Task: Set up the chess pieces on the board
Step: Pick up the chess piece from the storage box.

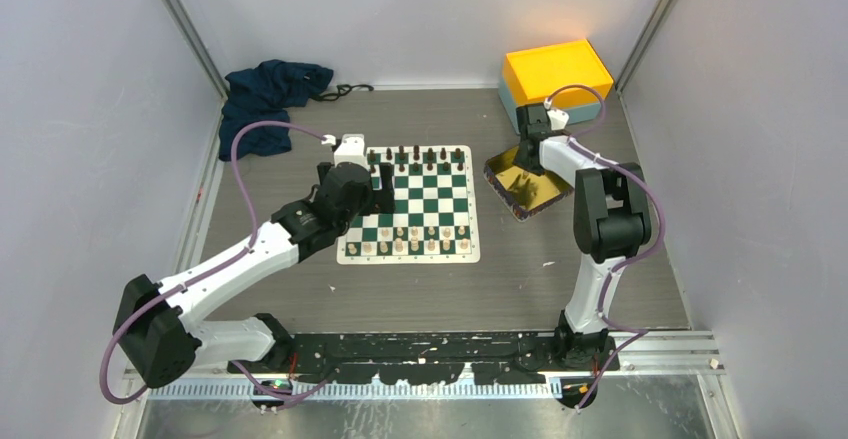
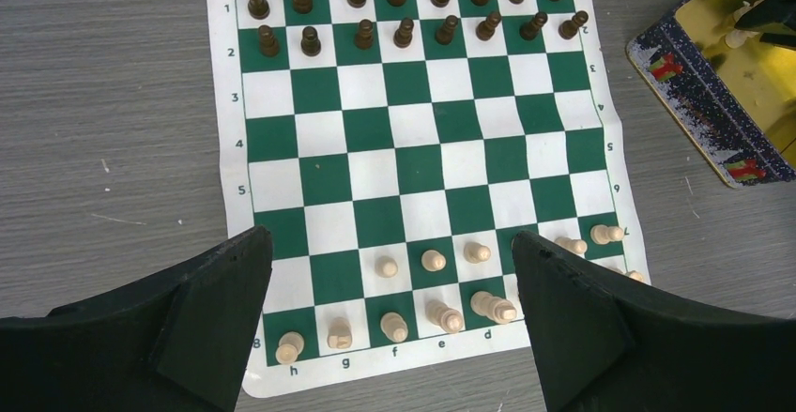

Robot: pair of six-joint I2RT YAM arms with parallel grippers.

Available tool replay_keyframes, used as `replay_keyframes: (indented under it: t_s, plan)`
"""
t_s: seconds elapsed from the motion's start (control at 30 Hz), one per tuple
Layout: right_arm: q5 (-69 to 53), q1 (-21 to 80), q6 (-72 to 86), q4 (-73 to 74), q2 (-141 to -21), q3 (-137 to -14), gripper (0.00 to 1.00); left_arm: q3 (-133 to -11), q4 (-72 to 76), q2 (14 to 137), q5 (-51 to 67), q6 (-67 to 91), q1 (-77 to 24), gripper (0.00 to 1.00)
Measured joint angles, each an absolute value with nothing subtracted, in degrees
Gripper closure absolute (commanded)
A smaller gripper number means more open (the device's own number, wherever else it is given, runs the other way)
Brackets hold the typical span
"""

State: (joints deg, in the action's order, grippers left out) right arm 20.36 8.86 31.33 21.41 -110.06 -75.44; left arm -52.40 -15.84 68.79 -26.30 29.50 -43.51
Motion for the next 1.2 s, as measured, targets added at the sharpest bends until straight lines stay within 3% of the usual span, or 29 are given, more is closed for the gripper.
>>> replay_keyframes:
  t_s: [0.37, 0.8, 1.2]
  plan:
    - [19.0, 7.6, 31.3, 20.9, -111.2, -75.4, 0.70, -52.2, -15.0, 70.0, -26.3, 29.5, -43.5, 0.01]
    - [18.0, 7.3, 30.8, 20.4, -111.4, -75.5, 0.99, -52.2, -14.7, 70.4, -26.3, 29.6, -43.5, 0.01]
    - [16.6, 7.3, 30.2, 19.8, -110.7, -75.3, 0.99, -50.7, -14.9, 68.6, -27.0, 29.7, -43.5, 0.01]
